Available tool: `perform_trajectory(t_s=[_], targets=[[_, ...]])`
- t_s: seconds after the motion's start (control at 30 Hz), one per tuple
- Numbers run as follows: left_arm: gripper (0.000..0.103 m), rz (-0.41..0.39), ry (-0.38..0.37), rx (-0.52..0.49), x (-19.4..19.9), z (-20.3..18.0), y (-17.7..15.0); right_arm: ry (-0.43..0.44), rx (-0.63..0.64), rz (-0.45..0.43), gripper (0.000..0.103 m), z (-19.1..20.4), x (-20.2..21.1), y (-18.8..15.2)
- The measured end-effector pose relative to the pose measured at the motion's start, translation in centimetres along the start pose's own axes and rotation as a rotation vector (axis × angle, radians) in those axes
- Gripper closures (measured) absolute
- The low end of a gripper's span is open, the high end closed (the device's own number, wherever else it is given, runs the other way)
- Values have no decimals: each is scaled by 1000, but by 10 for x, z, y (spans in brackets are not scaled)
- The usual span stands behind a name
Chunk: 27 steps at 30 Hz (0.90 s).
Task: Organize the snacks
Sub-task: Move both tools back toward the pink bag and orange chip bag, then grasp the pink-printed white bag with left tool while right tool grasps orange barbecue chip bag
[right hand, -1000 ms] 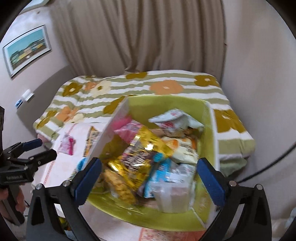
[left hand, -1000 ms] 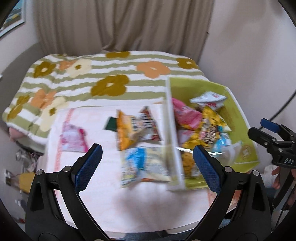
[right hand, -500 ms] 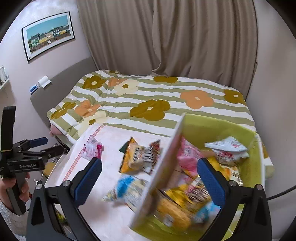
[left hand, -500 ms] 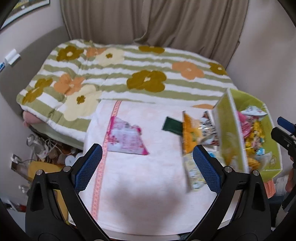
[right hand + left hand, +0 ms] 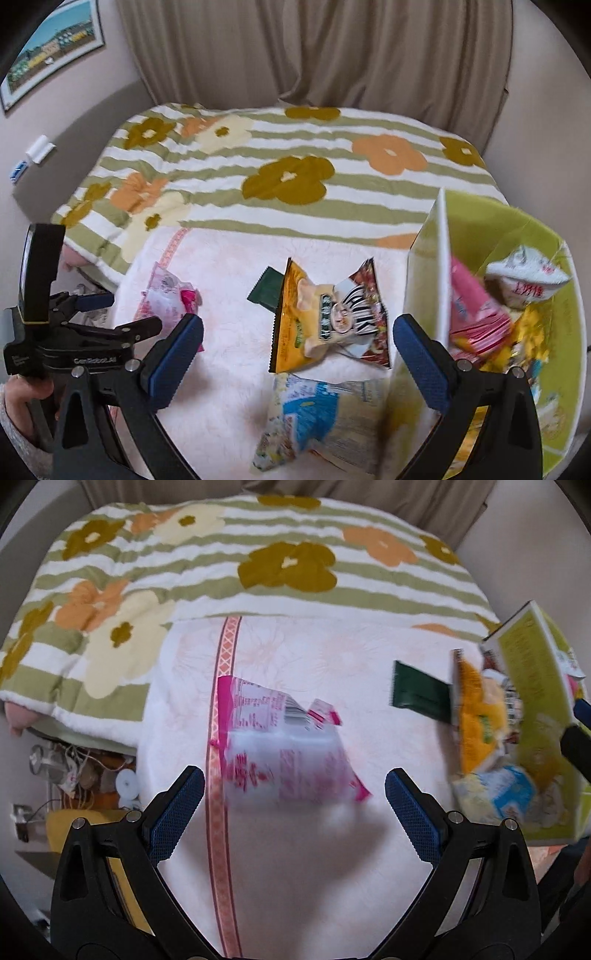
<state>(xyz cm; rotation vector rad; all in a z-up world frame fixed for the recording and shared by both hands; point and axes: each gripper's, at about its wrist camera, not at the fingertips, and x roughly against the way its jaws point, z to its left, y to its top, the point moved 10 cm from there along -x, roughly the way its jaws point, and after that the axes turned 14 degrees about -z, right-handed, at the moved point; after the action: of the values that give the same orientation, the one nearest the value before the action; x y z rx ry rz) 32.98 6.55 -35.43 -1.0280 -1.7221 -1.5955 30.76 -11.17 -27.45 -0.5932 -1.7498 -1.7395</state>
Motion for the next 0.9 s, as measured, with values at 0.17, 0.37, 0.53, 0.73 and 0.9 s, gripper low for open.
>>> perform_trajectory(t_s=[0.17, 0.37, 0.53, 0.73, 0.9], targets=[[5, 41, -4, -59, -40, 1, -7, -81, -31, 14, 1, -1, -20, -17], [10, 22, -12, -164, -59, -4, -6, -160, -49, 5, 1, -8, -28, -24], [28, 6, -18, -232, -60, -4, -3, -211, -55, -22, 1, -14, -35, -20], [41, 10, -44, -242, -55, -4, 2, -220, 10, 7, 1, -12, -48, -17], [47, 13, -76, -196, -50, -1, 6, -219, 67, 67, 1, -14, -66, -18]])
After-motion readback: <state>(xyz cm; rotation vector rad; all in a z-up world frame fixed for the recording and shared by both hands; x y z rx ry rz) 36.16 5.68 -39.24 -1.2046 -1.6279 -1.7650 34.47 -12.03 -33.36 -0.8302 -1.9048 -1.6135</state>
